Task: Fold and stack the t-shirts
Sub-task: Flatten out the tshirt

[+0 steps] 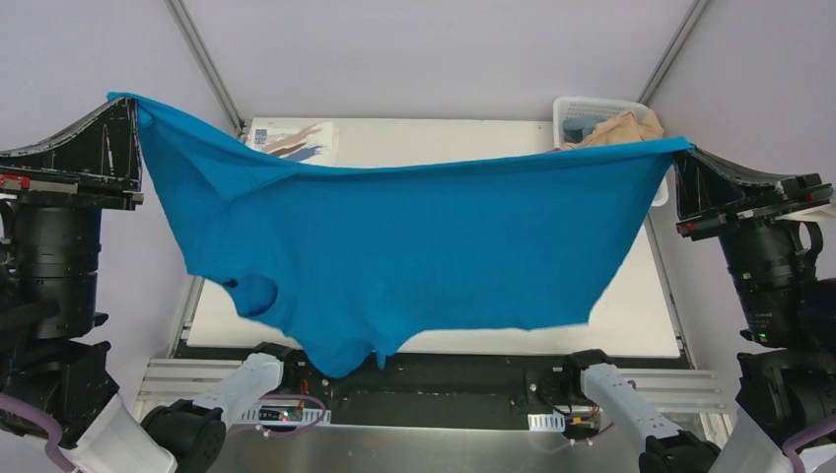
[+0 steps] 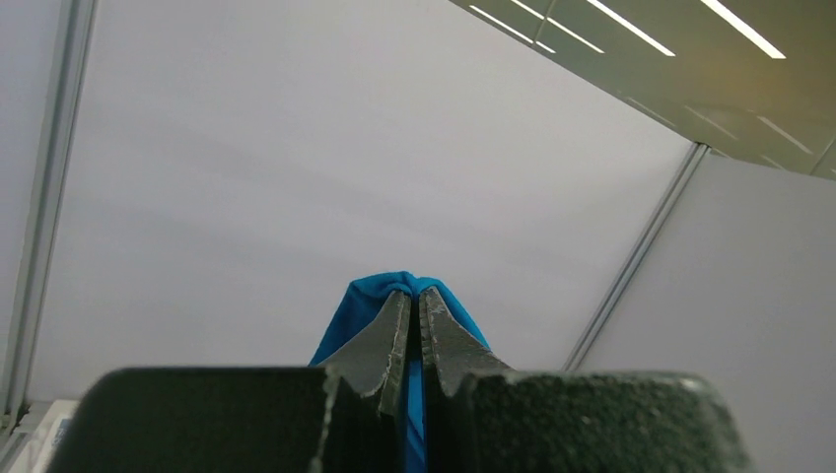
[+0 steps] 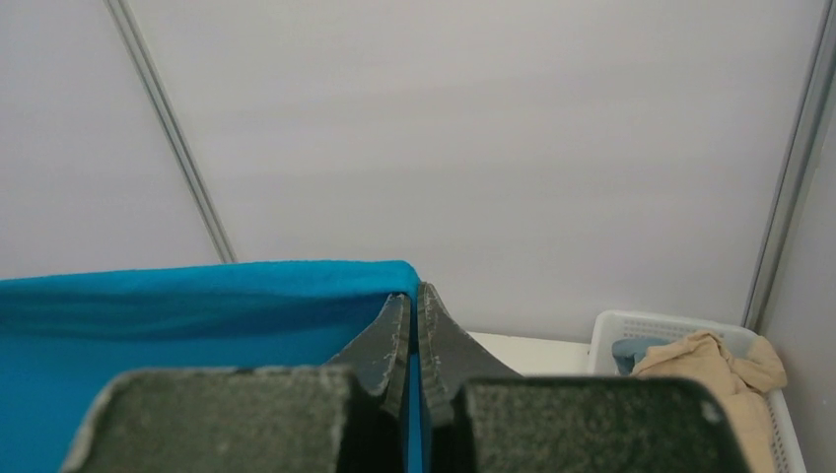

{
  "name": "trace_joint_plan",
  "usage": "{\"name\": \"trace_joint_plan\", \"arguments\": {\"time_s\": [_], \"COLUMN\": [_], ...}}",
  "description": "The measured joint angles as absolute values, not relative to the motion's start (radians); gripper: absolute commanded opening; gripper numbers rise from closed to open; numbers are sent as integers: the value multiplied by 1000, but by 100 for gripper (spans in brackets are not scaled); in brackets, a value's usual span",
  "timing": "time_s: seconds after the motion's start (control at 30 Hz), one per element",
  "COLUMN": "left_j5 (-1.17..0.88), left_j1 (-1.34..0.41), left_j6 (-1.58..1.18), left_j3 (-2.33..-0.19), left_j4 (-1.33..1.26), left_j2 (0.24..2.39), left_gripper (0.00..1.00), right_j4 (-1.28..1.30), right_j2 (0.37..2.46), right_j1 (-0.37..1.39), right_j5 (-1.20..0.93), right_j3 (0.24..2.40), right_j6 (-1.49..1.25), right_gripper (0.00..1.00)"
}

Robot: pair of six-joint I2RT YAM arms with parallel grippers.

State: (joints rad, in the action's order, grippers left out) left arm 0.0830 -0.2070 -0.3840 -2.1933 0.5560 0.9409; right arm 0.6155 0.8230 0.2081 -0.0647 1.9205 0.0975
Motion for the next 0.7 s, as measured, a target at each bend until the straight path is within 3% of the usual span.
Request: {"name": "trace_joint_plan", "arguments": {"time_s": [0.17,0.33,0.53,0.7], "left_j5": [91,140,205,223], "left_j1": [-207,-207,-207,-207], "left_j6": [-360,-330,-293,-290], "left_j3": [-2160,-2018,-1635,-1336], "left_j4": [559,540,386,240], "left_j2": [942,949,1019,1195], "left_gripper": [0,0,0,0], "right_j4": [641,622,554,482], "right_j2": [812,771,746,834], "right_j1": [208,208,208,208], "right_j5": [-67,-47,62,149], "right_j3": [1887,1679,1278,1049], "right_j6": [89,68,9,-27], "right_gripper": [0,0,0,0]}}
